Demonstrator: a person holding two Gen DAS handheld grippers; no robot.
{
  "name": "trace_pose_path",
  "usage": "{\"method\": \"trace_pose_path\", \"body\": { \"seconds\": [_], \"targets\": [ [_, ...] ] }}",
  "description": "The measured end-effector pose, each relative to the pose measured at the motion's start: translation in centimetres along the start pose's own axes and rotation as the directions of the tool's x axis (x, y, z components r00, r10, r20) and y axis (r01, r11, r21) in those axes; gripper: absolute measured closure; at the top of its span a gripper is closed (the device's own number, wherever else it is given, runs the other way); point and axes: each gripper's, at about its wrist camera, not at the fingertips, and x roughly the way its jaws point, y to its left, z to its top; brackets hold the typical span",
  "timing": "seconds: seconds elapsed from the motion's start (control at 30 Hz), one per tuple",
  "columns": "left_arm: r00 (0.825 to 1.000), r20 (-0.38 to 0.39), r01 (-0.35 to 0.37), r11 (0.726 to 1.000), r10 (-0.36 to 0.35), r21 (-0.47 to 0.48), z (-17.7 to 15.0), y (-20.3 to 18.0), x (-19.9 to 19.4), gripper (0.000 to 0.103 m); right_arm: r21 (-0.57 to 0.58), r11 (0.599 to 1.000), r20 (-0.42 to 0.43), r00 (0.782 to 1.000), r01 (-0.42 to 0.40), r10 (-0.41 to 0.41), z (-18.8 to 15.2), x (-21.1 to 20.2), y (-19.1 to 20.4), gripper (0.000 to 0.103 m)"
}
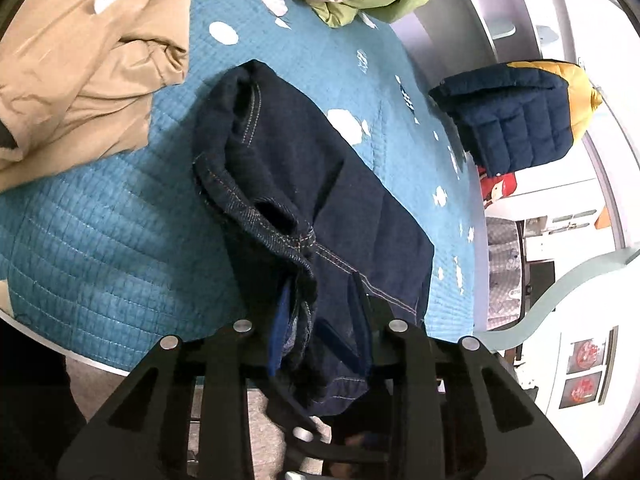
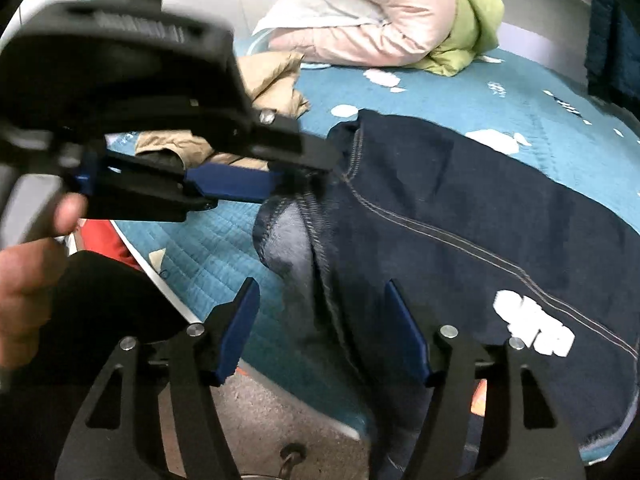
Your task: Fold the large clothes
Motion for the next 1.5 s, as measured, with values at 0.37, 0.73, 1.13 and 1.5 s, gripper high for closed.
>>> {"method": "trace_pose_path", "body": {
  "seconds": [0.37, 0.73, 1.13, 1.5],
  "targets": [
    [0.995, 0.033, 0.090, 0.995, -0.091, 0.035, 0.6, -0.8, -2.2, 0.053, 0.153, 0.988, 0.073, 0.997, -0.017, 0.006, 1.3, 0.1, -2.9, 0.093],
    [0.979, 0.146, -0.161, 0.977, 0.141, 0.137, -0.2, -4.5, -0.4, 0.030, 0.562, 0.793, 0.337, 0.941, -0.236, 0.041, -1.1, -12.2, -14.7, 0.093],
    [0.959, -0.112, -0.209, 0.914, 0.262, 0.348, -6.7, -11.3, 15.1, 0.027, 0.868, 0.489, 0.188, 0.968, -0.083, -0.169, -11.8, -15.0, -27.1, 0.083],
    [0.931, -0.126, -0.264, 0.872, 0.341, 0.412, -9.4, -11.2, 18.1, 0.022, 0.904, 0.424, 0.050, 0.972, 0.054, -0.231, -15.5, -18.6, -28.8, 0.064]
  ]
}}
